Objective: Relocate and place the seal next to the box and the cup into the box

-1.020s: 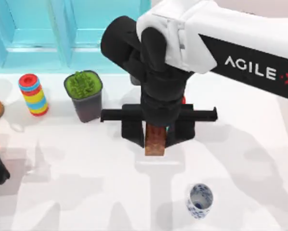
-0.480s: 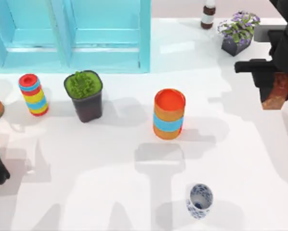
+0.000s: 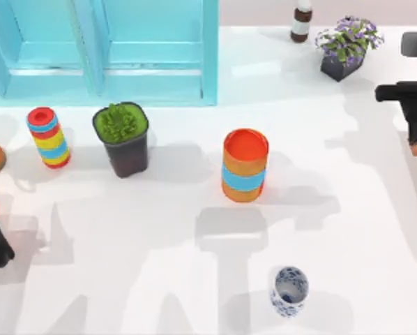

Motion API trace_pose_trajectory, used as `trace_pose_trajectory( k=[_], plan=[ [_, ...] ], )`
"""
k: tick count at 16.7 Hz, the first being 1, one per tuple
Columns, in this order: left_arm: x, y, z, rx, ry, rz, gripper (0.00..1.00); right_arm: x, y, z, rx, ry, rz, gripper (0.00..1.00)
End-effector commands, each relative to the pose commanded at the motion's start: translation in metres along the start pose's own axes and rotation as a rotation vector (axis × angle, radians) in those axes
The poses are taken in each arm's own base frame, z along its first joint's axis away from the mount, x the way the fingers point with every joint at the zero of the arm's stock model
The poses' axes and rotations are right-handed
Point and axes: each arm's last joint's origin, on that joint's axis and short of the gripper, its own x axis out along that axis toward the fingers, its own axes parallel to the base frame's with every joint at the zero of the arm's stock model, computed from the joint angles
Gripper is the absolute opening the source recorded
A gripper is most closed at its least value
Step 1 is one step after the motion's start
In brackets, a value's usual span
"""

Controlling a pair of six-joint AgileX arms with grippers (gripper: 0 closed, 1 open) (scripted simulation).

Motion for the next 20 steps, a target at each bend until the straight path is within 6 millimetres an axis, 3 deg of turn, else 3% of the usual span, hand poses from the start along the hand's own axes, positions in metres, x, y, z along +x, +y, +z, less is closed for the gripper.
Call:
trace_pose_trajectory(
  k=[15,19,20],
  plan=[
    [0.0,0.0,0.0,0.0,0.0,0.0,1.0,0.062,-0.001,-0.001,0.0,-0.005,0.002,0.0],
    [0.0,0.0,0.0,0.0,0.0,0.0,1.0,0.064,-0.001,-0.002,0.001,-0.002,0.002,0.0],
    [0.0,0.0,0.0,0.0,0.0,0.0,1.0,0.064,-0.001,-0.002,0.001,-0.002,0.002,0.08]
  ],
)
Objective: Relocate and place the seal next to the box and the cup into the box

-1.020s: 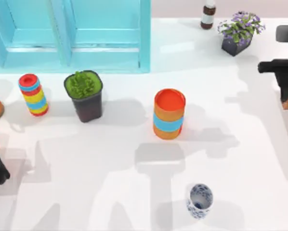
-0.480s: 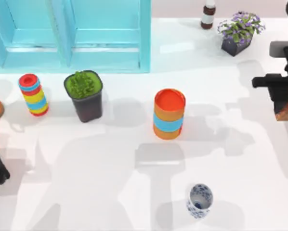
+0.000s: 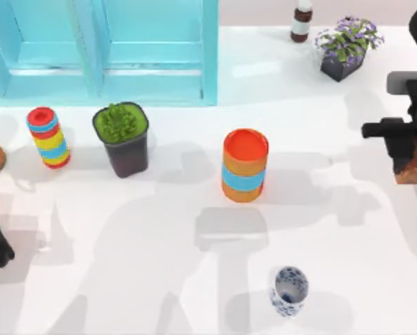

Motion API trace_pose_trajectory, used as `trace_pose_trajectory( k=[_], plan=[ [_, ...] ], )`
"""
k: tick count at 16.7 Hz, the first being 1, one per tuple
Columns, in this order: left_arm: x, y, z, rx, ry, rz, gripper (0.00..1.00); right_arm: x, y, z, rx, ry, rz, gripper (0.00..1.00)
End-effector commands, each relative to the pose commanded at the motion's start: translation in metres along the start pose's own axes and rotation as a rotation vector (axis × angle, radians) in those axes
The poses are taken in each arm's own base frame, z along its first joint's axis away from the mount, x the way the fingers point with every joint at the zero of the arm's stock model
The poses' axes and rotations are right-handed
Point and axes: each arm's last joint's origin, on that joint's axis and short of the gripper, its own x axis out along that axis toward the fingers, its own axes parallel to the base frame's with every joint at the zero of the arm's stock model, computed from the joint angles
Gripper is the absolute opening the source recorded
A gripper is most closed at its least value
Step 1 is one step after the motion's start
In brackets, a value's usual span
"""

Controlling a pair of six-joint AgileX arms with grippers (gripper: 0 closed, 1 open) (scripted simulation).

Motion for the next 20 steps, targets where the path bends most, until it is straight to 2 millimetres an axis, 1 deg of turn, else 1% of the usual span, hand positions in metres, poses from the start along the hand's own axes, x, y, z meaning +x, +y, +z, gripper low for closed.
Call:
trace_pose_trajectory(
  k=[12,13,20],
  plan=[
    [0.0,0.0,0.0,0.0,0.0,0.0,1.0,0.0,0.0,0.0,0.0,0.0,0.0,0.98],
    [0.0,0.0,0.0,0.0,0.0,0.0,1.0,0.0,0.0,0.0,0.0,0.0,0.0,1.0],
    [0.0,0.0,0.0,0.0,0.0,0.0,1.0,0.0,0.0,0.0,0.0,0.0,0.0,1.0]
  ],
)
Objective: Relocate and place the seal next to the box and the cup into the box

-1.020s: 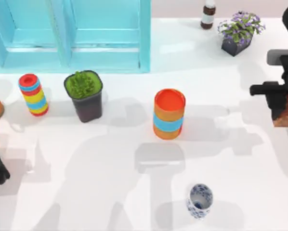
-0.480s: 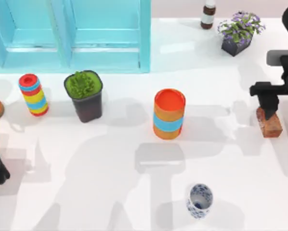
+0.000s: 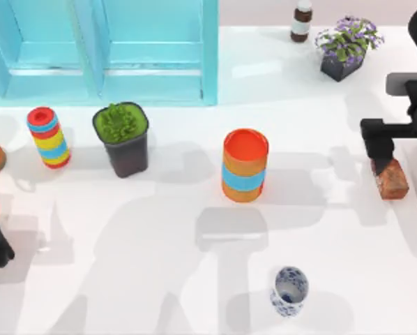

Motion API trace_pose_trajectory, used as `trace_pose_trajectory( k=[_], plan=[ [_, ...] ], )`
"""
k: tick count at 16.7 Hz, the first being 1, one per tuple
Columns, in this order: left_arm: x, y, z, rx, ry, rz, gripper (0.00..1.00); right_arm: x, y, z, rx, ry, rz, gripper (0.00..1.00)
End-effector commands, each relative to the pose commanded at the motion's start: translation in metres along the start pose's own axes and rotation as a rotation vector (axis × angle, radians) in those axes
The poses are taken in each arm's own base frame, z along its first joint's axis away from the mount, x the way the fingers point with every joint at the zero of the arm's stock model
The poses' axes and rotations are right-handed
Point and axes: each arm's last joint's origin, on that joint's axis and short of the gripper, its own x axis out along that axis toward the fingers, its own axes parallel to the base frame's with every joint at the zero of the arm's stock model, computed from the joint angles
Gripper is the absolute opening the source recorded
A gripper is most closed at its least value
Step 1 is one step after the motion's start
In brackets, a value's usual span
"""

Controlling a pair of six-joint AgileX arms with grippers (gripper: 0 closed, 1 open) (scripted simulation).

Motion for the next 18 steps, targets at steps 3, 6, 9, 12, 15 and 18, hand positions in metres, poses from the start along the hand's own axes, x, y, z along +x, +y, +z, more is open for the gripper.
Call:
trace_pose_trajectory(
  k=[3,6,9,12,15,18],
  plan=[
    [0.0,0.0,0.0,0.0,0.0,0.0,1.0,-0.004,0.0,0.001,0.002,-0.003,0.005,1.0],
    [0.0,0.0,0.0,0.0,0.0,0.0,1.0,-0.028,0.003,0.01,-0.002,-0.036,0.022,1.0],
    [0.0,0.0,0.0,0.0,0.0,0.0,1.0,-0.052,0.003,0.014,-0.004,-0.053,0.026,1.0],
    [0.0,0.0,0.0,0.0,0.0,0.0,1.0,-0.07,0.002,0.011,-0.004,-0.026,0.021,1.0],
    [0.0,0.0,0.0,0.0,0.0,0.0,1.0,-0.09,0.002,0.005,-0.004,0.01,0.008,1.0],
    [0.0,0.0,0.0,0.0,0.0,0.0,1.0,-0.1,0.002,0.002,0.0,0.0,0.0,1.0]
  ],
)
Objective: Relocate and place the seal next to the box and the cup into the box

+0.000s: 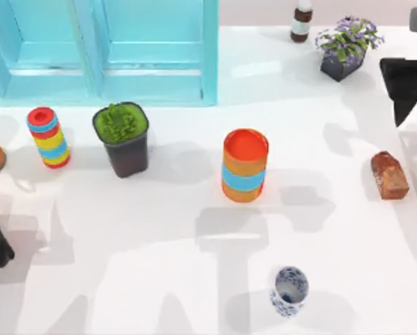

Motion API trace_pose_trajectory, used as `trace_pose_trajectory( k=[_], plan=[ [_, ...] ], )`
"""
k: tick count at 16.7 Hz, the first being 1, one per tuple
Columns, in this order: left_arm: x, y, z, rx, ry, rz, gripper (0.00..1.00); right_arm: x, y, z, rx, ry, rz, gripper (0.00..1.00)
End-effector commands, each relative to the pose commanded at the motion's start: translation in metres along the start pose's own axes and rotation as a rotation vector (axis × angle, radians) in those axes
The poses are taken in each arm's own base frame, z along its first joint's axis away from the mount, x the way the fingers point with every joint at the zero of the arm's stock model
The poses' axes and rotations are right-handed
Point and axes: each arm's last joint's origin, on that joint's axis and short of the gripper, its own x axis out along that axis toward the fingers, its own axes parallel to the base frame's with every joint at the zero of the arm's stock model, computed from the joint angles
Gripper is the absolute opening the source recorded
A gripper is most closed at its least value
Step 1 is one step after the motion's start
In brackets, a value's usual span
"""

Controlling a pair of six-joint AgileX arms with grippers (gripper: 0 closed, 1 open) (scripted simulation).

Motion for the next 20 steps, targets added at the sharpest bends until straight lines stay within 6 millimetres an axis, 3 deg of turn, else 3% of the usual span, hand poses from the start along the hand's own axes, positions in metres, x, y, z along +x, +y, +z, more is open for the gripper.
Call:
trace_pose_trajectory(
  k=[5,8,11,14,17,20],
  plan=[
    [0.0,0.0,0.0,0.0,0.0,0.0,1.0,0.004,0.006,-0.001,-0.002,0.006,0.0,1.0],
    [0.0,0.0,0.0,0.0,0.0,0.0,1.0,0.013,0.039,-0.017,-0.001,0.016,-0.003,1.0],
    [0.0,0.0,0.0,0.0,0.0,0.0,1.0,0.029,0.089,-0.053,0.005,0.027,-0.012,1.0],
    [0.0,0.0,0.0,0.0,0.0,0.0,1.0,0.047,0.134,-0.103,0.012,0.038,-0.026,1.0],
    [0.0,0.0,0.0,0.0,0.0,0.0,1.0,0.059,0.153,-0.142,0.013,0.032,-0.027,1.0],
    [0.0,0.0,0.0,0.0,0.0,0.0,1.0,0.061,0.157,-0.153,0.014,0.024,-0.02,1.0]
  ],
)
